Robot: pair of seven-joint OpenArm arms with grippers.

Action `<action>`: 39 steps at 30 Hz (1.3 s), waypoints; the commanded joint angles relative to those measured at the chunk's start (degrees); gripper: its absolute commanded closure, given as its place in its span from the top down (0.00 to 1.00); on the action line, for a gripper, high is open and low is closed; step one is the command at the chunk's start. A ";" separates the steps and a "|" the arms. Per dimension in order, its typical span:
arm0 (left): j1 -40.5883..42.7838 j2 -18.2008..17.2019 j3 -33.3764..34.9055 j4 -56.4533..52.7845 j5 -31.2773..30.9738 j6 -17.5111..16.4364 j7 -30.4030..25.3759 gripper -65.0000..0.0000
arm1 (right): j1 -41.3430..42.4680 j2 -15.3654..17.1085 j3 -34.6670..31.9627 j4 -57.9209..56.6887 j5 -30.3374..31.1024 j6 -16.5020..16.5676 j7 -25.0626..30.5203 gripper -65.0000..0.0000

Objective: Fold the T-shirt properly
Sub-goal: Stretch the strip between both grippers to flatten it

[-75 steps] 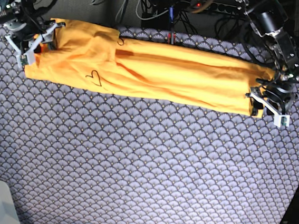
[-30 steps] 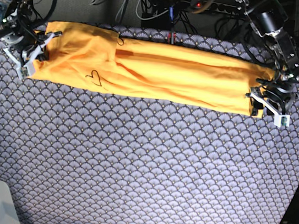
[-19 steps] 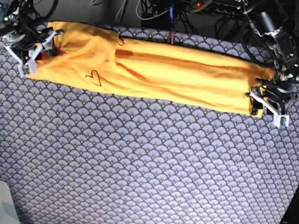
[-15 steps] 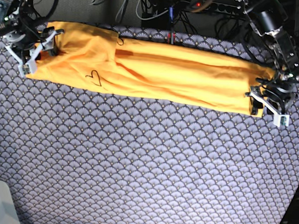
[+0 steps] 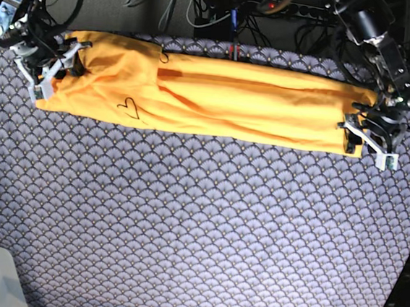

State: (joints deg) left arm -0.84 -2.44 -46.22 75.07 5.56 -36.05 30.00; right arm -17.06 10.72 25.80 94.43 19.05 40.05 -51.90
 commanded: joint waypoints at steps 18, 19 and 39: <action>-0.17 -0.68 -0.16 0.76 1.07 0.32 1.61 0.55 | 1.02 0.84 0.35 9.87 -1.16 -0.05 -1.77 0.00; -0.17 -0.68 -0.16 0.76 1.07 0.32 1.61 0.55 | 1.28 1.19 0.44 9.79 -1.16 -0.05 -1.86 0.00; -0.08 -0.77 -0.16 0.76 1.07 0.23 1.52 0.55 | 5.06 2.95 0.44 9.44 -1.16 -0.05 -8.19 0.00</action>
State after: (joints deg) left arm -0.82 -2.68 -46.28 75.18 5.61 -36.23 30.46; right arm -12.43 12.91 25.96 103.11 17.52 40.23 -60.53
